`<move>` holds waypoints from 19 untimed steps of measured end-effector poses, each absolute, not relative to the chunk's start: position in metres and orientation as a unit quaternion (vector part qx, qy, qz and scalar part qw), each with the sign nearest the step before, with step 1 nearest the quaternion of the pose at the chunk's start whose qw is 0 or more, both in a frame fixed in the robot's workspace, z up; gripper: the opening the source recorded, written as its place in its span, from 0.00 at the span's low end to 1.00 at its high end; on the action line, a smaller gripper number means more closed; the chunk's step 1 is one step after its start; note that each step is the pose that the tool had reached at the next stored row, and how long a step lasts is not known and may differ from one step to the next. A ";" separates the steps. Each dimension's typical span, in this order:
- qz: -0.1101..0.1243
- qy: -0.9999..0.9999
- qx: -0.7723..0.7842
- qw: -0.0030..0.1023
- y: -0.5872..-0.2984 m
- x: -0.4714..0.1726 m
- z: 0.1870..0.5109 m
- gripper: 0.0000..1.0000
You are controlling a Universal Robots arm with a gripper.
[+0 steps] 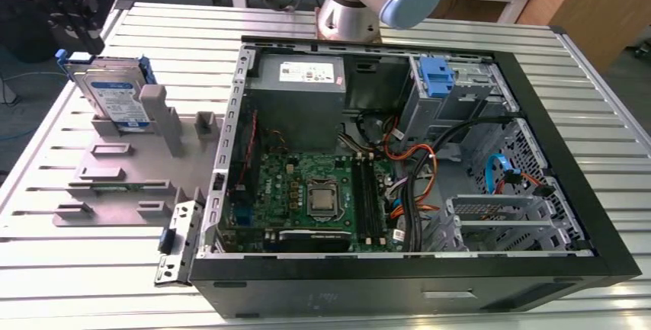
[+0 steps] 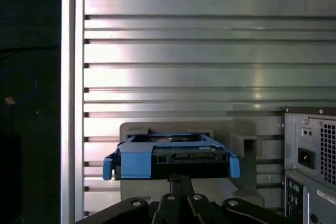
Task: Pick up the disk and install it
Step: 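Reach for the disk, then pick up the disk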
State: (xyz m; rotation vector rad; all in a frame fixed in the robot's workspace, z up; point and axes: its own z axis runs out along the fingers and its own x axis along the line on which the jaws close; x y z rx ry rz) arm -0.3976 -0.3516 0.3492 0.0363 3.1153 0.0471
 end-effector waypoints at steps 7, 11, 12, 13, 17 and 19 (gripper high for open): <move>0.014 1.000 0.004 0.013 -0.352 -0.401 0.345 0.11; 0.014 1.000 0.004 0.013 -0.352 -0.402 0.345 0.11; 0.014 1.000 0.004 0.013 -0.352 -0.402 0.345 0.11; 0.014 1.000 0.004 0.013 -0.352 -0.402 0.344 0.11; 0.014 1.000 0.004 0.013 -0.352 -0.402 0.344 0.11; 0.014 1.000 0.004 0.013 -0.352 -0.402 0.344 0.11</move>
